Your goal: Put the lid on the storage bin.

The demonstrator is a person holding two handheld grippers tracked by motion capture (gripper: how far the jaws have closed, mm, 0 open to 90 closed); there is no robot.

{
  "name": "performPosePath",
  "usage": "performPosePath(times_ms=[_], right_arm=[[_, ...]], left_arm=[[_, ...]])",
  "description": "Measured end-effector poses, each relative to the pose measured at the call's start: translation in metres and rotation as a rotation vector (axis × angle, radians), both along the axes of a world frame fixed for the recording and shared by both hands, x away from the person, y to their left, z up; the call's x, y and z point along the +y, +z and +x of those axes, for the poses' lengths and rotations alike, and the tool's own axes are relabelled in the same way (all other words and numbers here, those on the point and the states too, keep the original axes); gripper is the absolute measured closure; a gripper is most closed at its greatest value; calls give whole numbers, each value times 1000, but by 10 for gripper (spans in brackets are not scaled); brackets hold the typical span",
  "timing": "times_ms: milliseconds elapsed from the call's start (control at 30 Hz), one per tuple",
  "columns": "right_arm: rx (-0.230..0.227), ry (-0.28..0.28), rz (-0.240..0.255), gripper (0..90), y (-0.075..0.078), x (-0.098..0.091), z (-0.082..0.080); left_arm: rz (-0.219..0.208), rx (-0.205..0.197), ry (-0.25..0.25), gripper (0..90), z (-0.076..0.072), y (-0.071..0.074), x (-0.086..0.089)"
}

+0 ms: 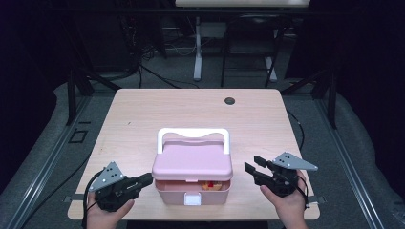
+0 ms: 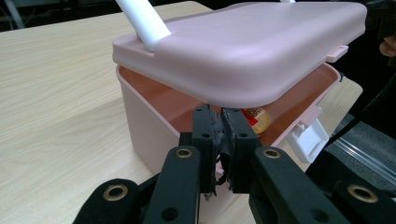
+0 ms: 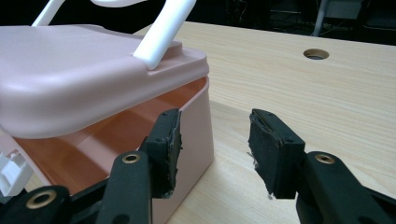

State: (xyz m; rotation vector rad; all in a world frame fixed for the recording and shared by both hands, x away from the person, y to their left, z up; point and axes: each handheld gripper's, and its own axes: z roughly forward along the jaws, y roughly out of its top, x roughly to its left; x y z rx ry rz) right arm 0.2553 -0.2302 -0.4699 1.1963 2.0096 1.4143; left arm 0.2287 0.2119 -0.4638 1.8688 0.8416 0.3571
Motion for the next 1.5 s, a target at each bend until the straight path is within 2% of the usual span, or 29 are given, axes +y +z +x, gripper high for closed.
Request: performPosePath(times_ms=[67,200,367,567,633,967,1067,1167,1200,1500], right_arm=[[-7,8,-2,526,-1,-1,1],[-16,-4,-33,523,-5,-1,1],[-3,-19,-30,522,-10,-3,2],[3,-20,-34,518,-15,-4,4],[7,-24,-35,518,-16,-5,4],[11,-33,-27,518,-18,-8,5],[9,-37,-29,518,-18,-9,5],[11,-39,-27,517,-18,-9,5],[15,-39,-26,517,-18,-10,5],[15,-40,-31,518,-19,-10,5]], left_arm=[[15,2,-4,844,-1,-2,0],[19,14,-7,845,-1,-6,0],[10,14,-6,844,-1,-8,0],[17,28,-9,844,-1,-12,1],[6,29,-9,844,-1,-14,0],[25,38,-6,845,-1,-18,0],[32,43,4,843,-1,-18,0],[47,30,31,836,0,-19,3],[36,28,38,830,1,-19,4],[23,44,70,811,8,-19,13]])
